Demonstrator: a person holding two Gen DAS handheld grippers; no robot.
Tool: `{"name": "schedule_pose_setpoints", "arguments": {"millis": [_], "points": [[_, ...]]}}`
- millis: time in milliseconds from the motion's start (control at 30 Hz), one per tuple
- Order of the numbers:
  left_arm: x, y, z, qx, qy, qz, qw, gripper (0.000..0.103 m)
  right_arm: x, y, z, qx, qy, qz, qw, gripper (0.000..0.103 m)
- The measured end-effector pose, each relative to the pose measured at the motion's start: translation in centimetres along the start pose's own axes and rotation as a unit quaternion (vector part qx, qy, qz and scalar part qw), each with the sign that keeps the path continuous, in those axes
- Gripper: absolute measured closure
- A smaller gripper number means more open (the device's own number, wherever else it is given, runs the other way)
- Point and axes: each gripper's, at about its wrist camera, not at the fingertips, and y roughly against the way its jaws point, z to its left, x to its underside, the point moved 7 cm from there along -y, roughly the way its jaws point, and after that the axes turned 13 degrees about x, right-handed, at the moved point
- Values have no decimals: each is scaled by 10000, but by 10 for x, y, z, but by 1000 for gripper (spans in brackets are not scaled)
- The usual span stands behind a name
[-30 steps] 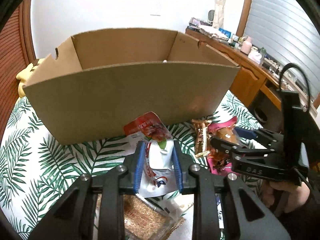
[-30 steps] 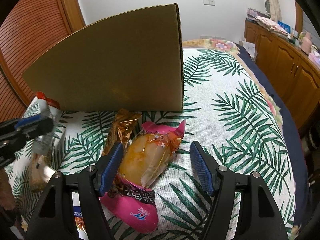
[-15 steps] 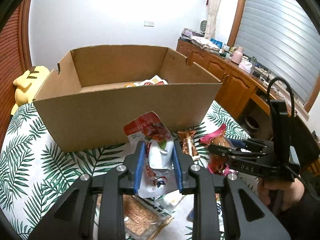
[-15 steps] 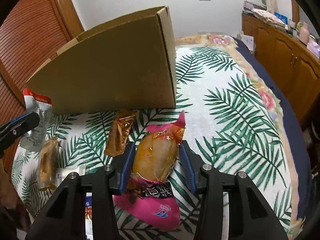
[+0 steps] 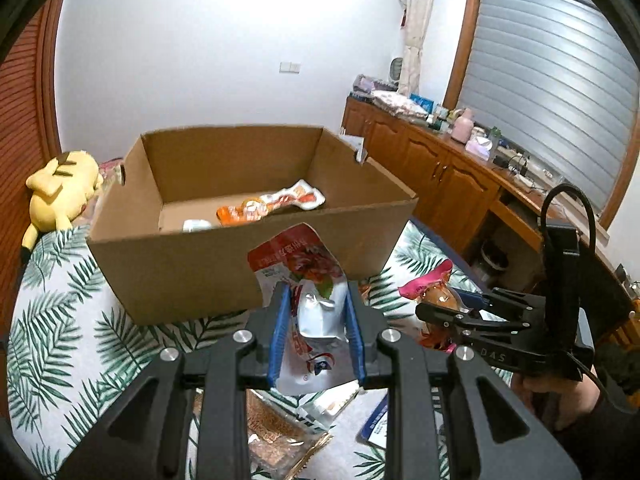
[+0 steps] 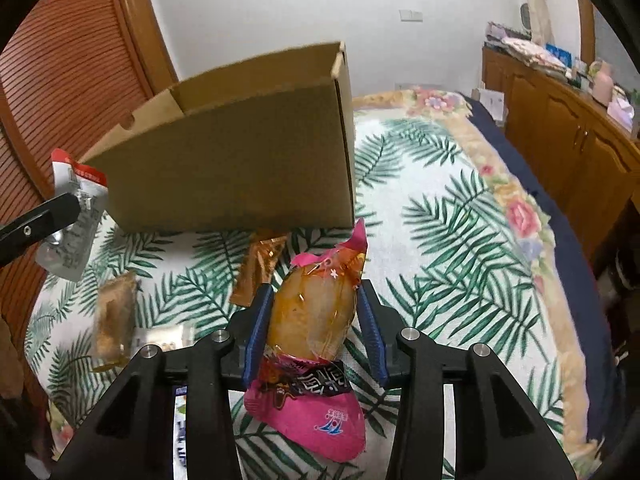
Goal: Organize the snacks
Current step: 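Lift both held snacks and carry them over the cardboard box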
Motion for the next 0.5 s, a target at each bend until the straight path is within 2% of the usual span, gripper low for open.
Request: {"name": "schedule_pose_setpoints", "arguments": {"millis": [267, 500], "points": [[-40, 32, -20, 34, -405, -382, 9984, 78, -28, 41, 0, -27, 16, -479, 9988, 61], [-65, 39, -25, -69, -797, -412, 9959, 78, -57, 68, 7, -48, 176, -815, 9965, 61]]}}
